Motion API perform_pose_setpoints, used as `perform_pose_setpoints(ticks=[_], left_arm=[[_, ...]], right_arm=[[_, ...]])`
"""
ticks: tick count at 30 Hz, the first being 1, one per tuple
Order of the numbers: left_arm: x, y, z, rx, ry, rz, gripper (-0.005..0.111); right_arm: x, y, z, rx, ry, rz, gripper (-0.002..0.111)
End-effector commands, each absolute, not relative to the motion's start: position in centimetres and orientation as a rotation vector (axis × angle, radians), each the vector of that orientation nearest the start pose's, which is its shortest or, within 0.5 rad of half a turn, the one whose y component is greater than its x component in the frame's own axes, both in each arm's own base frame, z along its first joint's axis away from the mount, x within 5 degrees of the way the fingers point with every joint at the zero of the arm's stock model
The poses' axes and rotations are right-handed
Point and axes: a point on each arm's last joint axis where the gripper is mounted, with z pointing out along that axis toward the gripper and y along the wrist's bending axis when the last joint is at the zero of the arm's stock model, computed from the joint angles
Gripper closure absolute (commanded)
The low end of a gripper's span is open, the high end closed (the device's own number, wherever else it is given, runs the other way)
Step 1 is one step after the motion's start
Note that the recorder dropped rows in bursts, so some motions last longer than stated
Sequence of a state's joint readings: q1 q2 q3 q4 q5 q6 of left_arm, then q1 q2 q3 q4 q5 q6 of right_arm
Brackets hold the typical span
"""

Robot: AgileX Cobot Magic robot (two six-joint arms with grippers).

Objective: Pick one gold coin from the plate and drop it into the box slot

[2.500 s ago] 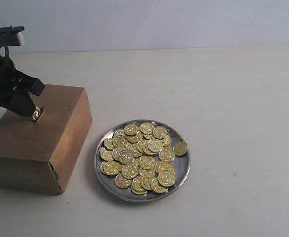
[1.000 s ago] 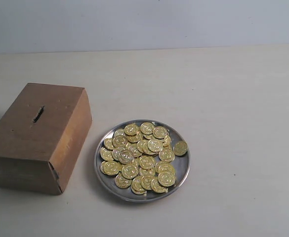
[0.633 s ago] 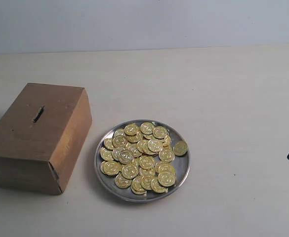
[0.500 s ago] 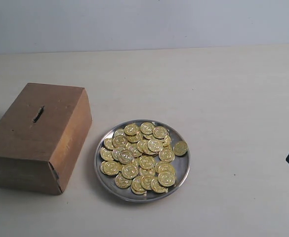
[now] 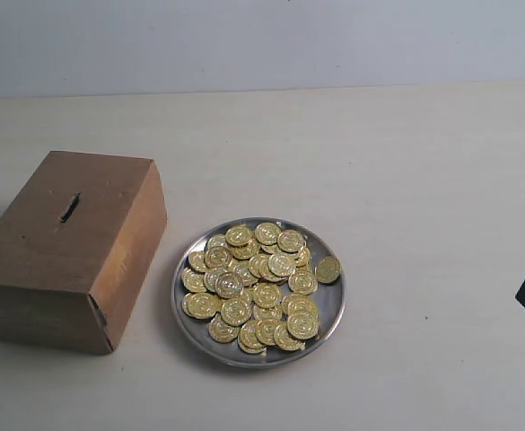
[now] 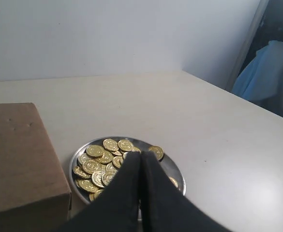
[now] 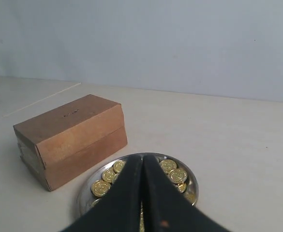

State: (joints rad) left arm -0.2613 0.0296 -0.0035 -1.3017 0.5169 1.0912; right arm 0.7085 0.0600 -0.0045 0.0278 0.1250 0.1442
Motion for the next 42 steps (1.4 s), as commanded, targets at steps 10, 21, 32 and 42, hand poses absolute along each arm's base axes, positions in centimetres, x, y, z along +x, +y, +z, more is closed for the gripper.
perform_pose_setpoints(ticks=[10,21,32,42], left_arm=[[3.3,-5.5,19.9,0.483,1.634,-0.743,0.106],[3.3,-5.5,19.9,0.483,1.634,-0.743,0.106],[3.3,-5.5,19.9,0.485,1.635,-0.740,0.106],[3.3,-5.5,19.9,0.485,1.635,-0.740,0.106]], right_arm=[[5.8,0.7,19.6,-0.036,1.692,0.156,0.108],[5.8,0.0,19.1,0.085,1.737,0.057,0.108],[5.5,0.0,18.8,0.070,1.757,0.043,0.108],[5.5,0.0,18.8,0.055,1.759,0.030,0.108]])
